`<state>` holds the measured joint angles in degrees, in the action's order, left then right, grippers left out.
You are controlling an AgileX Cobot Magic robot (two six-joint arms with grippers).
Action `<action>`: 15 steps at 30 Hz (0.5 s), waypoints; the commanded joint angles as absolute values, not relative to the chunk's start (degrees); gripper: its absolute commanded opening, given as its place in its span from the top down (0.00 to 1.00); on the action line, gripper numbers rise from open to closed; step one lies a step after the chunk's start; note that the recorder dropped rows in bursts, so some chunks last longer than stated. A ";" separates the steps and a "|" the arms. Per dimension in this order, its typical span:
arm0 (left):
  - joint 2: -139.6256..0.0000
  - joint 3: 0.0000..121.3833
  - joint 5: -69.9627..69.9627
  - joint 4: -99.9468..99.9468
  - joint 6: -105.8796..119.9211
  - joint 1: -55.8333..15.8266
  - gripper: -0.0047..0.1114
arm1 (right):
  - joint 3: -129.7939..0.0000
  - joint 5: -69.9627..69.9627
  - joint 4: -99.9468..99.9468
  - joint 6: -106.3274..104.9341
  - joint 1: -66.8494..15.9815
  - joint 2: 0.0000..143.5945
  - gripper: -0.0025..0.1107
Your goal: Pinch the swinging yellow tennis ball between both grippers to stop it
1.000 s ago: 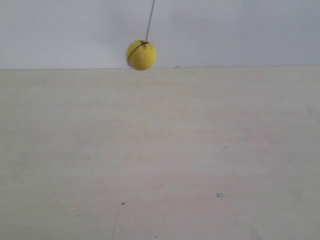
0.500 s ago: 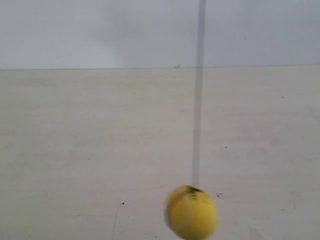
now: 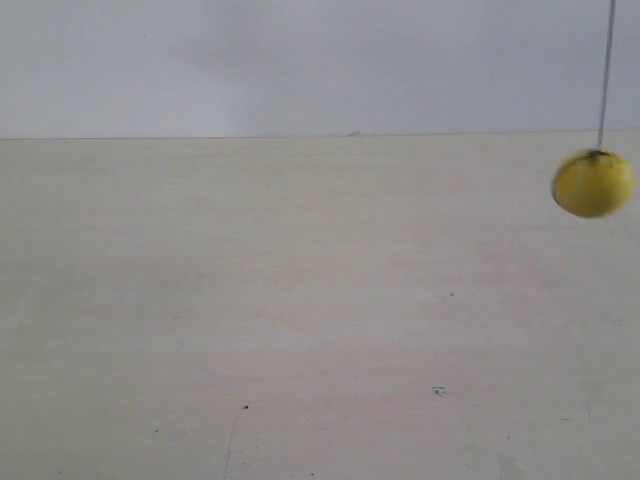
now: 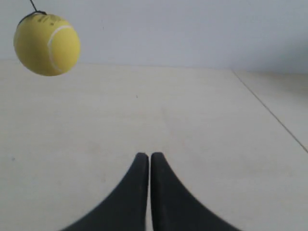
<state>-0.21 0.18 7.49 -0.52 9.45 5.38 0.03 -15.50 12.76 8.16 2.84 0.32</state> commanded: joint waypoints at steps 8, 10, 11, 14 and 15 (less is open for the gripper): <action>0.00 0.00 -2.36 9.20 0.00 5.06 0.92 | 0.00 0.00 12.09 12.92 2.91 0.00 0.98; 0.00 0.00 -6.77 9.44 -3.72 5.06 0.92 | 0.00 2.63 10.52 18.07 2.91 0.00 0.98; 0.00 0.00 -9.21 9.44 -5.10 5.06 0.92 | 0.00 4.49 10.40 20.86 2.91 0.00 0.98; 0.00 0.00 -15.85 6.80 -5.84 5.06 0.92 | 0.00 12.68 11.24 24.19 2.91 0.00 0.98; 0.00 0.00 -19.17 2.14 -9.69 5.06 0.92 | 0.00 18.41 14.23 24.19 2.91 0.00 0.98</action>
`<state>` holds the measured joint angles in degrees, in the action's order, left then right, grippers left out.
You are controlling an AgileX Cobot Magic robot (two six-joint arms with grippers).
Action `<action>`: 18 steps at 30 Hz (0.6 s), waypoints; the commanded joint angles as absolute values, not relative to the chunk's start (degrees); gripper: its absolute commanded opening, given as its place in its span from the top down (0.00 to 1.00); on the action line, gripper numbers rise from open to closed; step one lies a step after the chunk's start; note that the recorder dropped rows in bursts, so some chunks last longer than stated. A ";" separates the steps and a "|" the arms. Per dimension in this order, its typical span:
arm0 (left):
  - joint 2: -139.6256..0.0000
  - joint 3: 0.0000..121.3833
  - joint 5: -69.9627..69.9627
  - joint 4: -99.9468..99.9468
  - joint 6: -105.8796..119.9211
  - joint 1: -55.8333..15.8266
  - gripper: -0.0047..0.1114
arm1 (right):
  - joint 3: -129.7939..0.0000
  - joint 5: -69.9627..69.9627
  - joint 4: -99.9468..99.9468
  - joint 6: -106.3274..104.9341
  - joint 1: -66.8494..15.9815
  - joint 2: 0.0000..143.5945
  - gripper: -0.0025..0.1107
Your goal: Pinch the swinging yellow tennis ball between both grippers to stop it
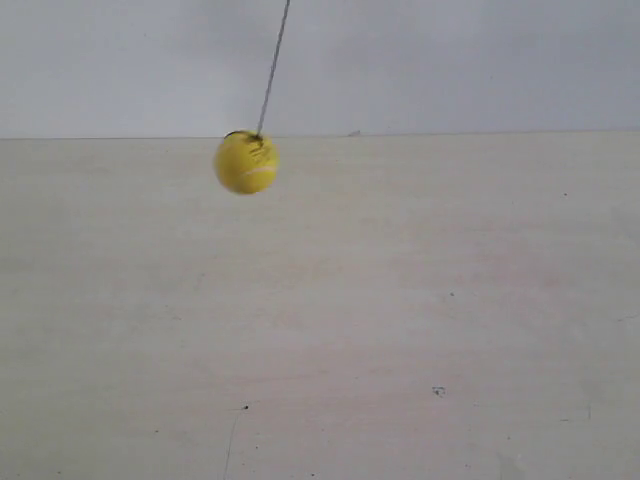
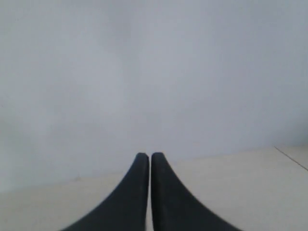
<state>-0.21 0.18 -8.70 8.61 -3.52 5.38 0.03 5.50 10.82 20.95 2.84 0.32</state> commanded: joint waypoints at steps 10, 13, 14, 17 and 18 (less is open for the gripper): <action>-23.87 5.90 -36.27 -24.87 -26.18 5.06 0.92 | 0.00 36.74 18.88 22.50 2.91 27.17 0.98; -38.67 10.88 -44.11 -34.64 -30.15 5.06 0.92 | -1.60 41.18 18.88 18.81 2.91 39.10 0.98; -44.20 12.95 -47.72 -37.73 -32.01 5.06 0.92 | -3.19 41.83 18.88 17.47 2.91 43.42 0.98; -60.25 20.69 -57.65 -49.68 -37.96 5.06 0.92 | -7.43 42.79 20.47 16.34 2.91 54.80 0.98; -65.17 23.64 -61.12 -55.70 -40.11 5.06 0.92 | -8.25 43.80 23.36 16.34 2.91 57.66 0.98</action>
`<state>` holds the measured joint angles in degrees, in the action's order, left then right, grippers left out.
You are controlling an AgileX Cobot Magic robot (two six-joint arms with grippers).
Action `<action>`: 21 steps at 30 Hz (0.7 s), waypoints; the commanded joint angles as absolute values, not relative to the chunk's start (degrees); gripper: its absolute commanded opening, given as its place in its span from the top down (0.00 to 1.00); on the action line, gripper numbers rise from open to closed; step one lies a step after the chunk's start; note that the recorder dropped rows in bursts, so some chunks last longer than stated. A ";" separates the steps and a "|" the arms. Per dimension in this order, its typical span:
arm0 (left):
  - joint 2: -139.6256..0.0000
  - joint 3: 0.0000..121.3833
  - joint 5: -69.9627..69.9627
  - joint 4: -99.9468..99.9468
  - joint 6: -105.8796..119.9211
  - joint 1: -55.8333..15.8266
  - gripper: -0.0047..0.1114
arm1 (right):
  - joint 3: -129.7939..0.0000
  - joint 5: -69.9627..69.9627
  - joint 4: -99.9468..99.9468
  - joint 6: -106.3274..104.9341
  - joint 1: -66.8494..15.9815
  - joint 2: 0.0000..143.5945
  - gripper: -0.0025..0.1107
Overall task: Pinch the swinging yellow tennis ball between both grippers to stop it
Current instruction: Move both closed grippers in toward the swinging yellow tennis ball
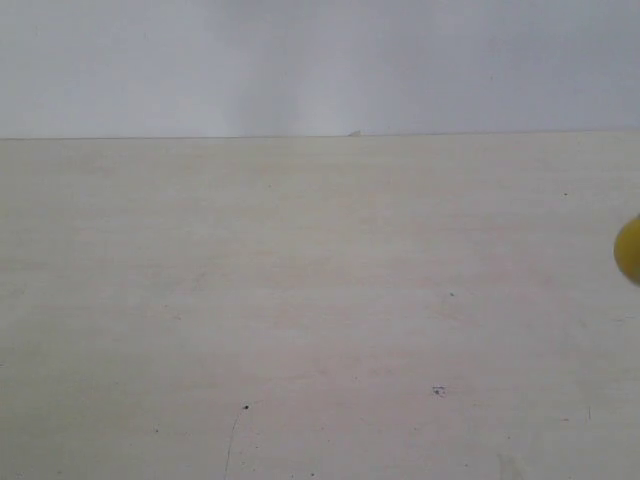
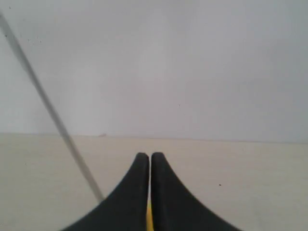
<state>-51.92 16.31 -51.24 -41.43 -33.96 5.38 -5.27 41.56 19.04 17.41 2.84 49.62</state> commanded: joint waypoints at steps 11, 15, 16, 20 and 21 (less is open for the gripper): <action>-93.69 45.00 -56.20 -66.72 -43.53 -4.45 0.92 | -12.13 53.05 32.82 15.93 2.91 76.25 0.98; -96.99 47.58 -51.86 -68.78 -43.33 -7.87 0.92 | -12.13 57.12 34.34 15.47 2.91 81.36 0.98; -97.73 47.92 -52.05 -68.83 -43.33 -8.54 0.92 | -12.13 59.05 35.09 15.03 2.91 82.73 0.98; -99.36 48.20 -52.16 -69.71 -42.25 -10.99 0.92 | -12.13 64.64 36.67 14.65 2.91 87.11 0.98; -99.45 48.23 -52.16 -69.42 -41.74 -11.48 0.92 | -12.13 65.88 36.92 14.66 2.91 87.66 0.98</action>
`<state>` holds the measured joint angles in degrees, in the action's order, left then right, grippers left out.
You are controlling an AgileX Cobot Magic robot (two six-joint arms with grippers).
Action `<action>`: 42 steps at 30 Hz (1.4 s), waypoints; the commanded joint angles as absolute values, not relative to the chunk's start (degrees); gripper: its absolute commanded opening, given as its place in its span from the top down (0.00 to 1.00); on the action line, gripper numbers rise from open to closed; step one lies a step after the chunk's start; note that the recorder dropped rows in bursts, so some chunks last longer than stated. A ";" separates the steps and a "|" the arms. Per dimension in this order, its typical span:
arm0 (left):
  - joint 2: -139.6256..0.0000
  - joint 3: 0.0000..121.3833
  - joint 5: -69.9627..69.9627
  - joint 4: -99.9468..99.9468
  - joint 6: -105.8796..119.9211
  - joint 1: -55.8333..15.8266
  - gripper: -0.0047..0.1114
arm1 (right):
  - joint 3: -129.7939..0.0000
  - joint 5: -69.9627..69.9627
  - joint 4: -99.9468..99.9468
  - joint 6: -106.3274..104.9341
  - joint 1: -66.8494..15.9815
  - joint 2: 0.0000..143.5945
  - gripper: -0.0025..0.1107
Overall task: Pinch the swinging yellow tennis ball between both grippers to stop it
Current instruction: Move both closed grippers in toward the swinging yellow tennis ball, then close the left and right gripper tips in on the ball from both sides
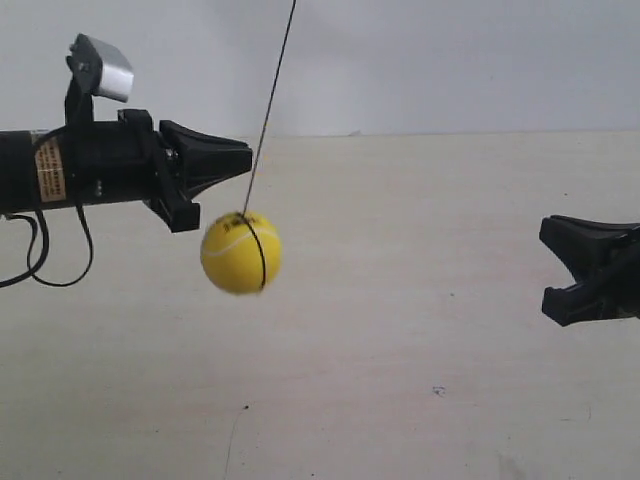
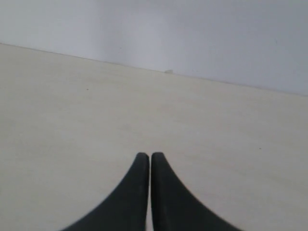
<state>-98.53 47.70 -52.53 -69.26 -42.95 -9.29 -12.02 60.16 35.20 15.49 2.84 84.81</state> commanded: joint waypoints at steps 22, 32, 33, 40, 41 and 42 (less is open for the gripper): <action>-105.13 53.34 -49.75 -71.35 -42.85 -26.75 0.92 | -12.13 69.57 44.40 16.01 2.91 88.70 0.98; -105.35 53.34 -52.42 -70.96 -42.46 -27.36 0.92 | -12.91 64.85 37.09 12.02 2.91 88.70 0.98; -105.35 53.34 -52.63 -70.96 -42.46 -27.36 0.92 | -13.37 64.85 39.25 12.46 2.91 88.70 0.98; -105.35 54.01 -52.25 -70.96 -42.46 -28.69 0.92 | -15.46 62.59 45.35 15.35 2.91 88.70 0.98; -105.35 54.01 -52.25 -70.96 -42.19 -28.69 0.92 | -15.46 62.59 45.35 15.35 2.91 88.70 0.98; -105.35 54.01 -52.25 -70.96 -42.03 -28.69 0.92 | -15.46 62.59 45.35 15.35 2.91 88.70 0.98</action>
<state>-105.13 53.67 -51.84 -71.18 -42.36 -28.15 -15.07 62.79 44.70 15.06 2.84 88.61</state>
